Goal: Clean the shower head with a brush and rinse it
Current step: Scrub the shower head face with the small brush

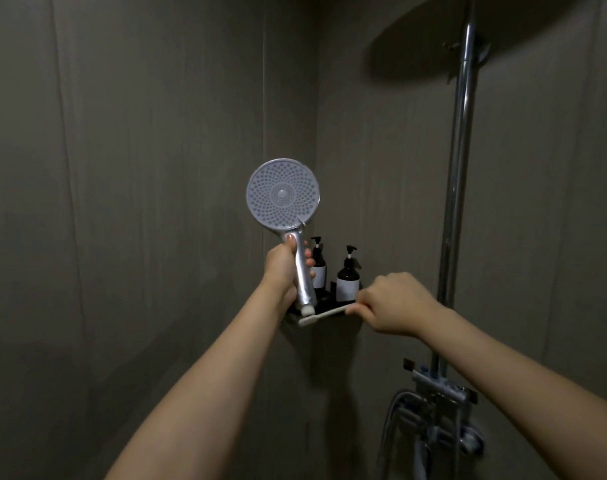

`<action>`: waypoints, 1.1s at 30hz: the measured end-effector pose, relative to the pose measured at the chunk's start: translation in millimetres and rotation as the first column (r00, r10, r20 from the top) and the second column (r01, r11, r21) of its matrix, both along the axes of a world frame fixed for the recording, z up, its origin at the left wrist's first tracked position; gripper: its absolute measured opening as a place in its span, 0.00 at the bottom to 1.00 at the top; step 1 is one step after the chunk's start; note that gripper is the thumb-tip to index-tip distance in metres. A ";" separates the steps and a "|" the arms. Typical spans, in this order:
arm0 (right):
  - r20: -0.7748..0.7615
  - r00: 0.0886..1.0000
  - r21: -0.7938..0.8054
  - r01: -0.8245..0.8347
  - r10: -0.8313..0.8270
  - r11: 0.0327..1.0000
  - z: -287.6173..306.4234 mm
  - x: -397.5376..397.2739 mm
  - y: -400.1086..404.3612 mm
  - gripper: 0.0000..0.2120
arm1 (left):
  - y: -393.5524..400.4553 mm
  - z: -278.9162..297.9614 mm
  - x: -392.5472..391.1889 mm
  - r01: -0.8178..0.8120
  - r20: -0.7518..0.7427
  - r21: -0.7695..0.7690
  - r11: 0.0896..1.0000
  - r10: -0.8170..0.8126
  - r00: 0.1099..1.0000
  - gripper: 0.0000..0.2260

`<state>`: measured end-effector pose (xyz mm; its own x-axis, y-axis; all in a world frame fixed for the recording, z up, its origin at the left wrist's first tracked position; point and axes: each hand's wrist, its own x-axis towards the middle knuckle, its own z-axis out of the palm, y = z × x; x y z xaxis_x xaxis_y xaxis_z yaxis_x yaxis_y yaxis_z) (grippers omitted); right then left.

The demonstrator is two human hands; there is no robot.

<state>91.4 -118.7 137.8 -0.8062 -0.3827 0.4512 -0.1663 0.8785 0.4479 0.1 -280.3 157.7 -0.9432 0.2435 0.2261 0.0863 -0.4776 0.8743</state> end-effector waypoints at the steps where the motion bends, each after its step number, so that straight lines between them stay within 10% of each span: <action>1: -0.024 0.998 -0.040 0.062 -0.063 0.997 1.3 -0.1 3.2 0.22 | 0.3 0.8 0.2 0.009 0.007 0.011 1.000 -0.009 1.000 0.14; 10: 0.010 0.999 0.051 -0.039 0.038 0.998 3.9 6.3 9.6 0.23 | -5.6 -9.4 -9.0 0.032 0.112 0.087 0.996 -0.041 0.993 0.15; 33: 0.132 0.984 -0.365 0.162 -0.121 0.917 -19.9 -8.6 9.6 0.20 | -9.2 -5.5 -14.3 -0.019 0.105 0.123 0.992 0.006 0.994 0.16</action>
<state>82.8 -109.1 117.9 -0.8898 -0.0820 0.4488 -0.0561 0.9959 0.0706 -14.2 -289.5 152.2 -0.9660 0.2078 0.1538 0.0042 -0.5821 0.8131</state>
